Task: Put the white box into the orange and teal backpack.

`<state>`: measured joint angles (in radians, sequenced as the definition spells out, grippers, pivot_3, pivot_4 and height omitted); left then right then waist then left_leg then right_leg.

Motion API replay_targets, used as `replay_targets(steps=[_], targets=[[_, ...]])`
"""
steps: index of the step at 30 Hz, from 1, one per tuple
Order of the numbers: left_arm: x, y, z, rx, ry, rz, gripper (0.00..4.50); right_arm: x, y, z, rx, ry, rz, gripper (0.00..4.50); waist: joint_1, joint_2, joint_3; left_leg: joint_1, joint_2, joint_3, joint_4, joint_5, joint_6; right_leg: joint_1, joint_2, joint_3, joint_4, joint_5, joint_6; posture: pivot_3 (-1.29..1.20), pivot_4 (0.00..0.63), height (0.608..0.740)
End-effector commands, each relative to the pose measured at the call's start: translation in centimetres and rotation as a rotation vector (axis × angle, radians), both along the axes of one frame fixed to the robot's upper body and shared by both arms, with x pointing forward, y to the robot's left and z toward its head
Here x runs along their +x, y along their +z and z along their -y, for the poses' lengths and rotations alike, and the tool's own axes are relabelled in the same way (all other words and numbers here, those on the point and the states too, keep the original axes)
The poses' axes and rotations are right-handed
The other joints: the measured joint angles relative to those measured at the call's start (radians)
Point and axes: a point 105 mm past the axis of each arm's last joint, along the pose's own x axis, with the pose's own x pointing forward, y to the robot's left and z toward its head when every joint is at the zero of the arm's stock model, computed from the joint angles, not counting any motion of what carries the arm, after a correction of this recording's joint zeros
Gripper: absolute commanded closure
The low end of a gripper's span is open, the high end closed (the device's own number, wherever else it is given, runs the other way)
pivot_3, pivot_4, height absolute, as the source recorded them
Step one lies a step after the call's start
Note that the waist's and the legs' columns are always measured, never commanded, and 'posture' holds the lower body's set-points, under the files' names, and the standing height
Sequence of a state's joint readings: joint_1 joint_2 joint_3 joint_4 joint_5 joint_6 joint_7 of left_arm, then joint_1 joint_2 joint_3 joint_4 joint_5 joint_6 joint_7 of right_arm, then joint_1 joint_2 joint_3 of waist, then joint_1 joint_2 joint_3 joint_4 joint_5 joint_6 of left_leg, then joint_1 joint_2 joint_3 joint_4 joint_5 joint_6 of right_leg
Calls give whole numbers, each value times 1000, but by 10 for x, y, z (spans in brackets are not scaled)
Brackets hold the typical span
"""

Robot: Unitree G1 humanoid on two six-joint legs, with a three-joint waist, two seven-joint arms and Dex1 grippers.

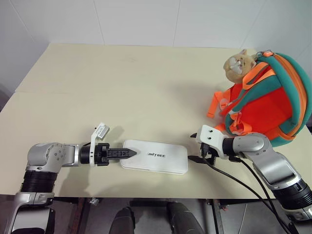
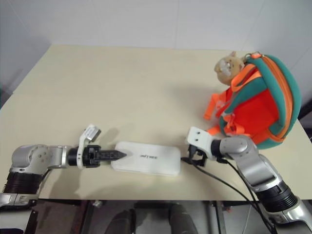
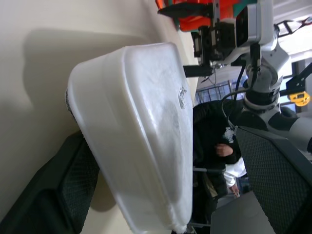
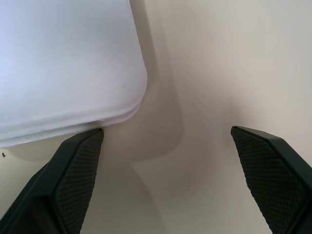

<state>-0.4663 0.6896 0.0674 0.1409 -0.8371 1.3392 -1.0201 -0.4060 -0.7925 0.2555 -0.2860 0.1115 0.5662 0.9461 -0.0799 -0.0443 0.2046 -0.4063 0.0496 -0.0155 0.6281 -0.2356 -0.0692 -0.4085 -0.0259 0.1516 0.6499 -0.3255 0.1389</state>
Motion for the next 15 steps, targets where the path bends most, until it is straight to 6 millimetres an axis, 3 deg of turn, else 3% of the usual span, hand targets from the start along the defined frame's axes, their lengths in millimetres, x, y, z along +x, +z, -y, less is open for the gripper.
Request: replay_targets(steps=[1,4,7,15], targets=[[4,10,0,-37,4,29,0,2,9,2,-2,6,42,60,0,0,0,0,0,0,0,0,0,0,0,0,0,0,0,0,150,740],[5,12,3,-46,-1,31,0,3,10,2,-1,2,46,60,0,0,0,0,0,0,0,0,0,0,0,0,1,0,0,0,150,740],[7,11,5,-27,7,25,519,3,11,2,0,1,49,0,0,0,0,0,0,0,1,0,0,0,0,0,1,0,0,0,150,740],[11,14,5,-37,17,15,2966,5,13,2,4,-2,55,0,0,0,0,0,0,0,0,0,0,0,0,0,1,0,0,0,150,740]])
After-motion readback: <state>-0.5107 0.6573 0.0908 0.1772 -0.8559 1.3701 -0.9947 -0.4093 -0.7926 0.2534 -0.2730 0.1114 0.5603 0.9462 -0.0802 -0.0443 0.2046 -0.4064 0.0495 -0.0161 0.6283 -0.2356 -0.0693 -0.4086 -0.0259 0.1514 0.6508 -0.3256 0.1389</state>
